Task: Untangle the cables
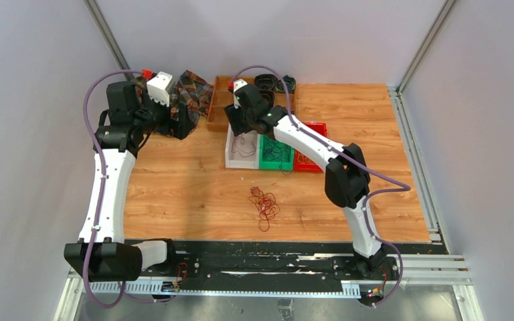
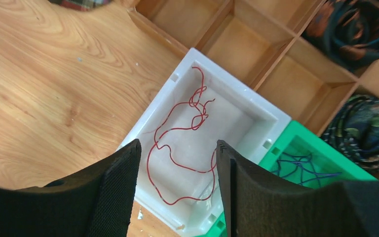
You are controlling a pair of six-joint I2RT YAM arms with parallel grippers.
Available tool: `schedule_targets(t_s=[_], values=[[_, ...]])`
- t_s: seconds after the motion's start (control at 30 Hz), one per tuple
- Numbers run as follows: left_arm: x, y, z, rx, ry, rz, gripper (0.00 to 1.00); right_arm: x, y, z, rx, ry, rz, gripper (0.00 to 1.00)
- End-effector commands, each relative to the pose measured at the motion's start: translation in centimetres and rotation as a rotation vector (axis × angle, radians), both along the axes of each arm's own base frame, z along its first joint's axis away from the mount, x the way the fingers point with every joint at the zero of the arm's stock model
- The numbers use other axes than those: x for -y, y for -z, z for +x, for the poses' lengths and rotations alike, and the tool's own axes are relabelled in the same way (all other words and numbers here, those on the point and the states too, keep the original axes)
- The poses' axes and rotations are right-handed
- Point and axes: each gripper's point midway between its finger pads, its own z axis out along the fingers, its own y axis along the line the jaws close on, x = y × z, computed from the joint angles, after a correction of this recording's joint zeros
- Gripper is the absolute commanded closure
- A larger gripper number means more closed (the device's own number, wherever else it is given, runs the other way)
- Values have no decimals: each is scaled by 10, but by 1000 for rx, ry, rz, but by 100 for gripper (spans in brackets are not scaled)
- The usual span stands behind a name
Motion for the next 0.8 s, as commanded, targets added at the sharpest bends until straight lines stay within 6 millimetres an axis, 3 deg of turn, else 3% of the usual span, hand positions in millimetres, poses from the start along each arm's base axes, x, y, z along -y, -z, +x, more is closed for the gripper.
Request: schedule_targets(t_s=[0.0, 0.17, 0.3, 0.5, 0.57, 0.67, 0.77], values=[[-2, -15, -8, 37, 10, 8, 2, 6, -25, -5, 55, 3, 3, 41], [1, -13, -11, 26, 32, 9, 2, 13, -53, -18, 93, -4, 35, 40], [1, 2, -16, -18, 55, 31, 2, 29, -72, -63, 113, -39, 68, 42], [7, 30, -31, -81, 135, 50, 2, 63, 3, -166, 18, -146, 38, 49], [13, 36, -40, -98, 181, 42, 2, 74, 25, -190, -24, -172, 19, 50], [26, 47, -55, -121, 257, 0, 2, 82, 50, -216, -102, -205, 38, 52], [42, 62, -71, -139, 337, -10, 2, 86, 73, -229, -154, -213, 53, 55]])
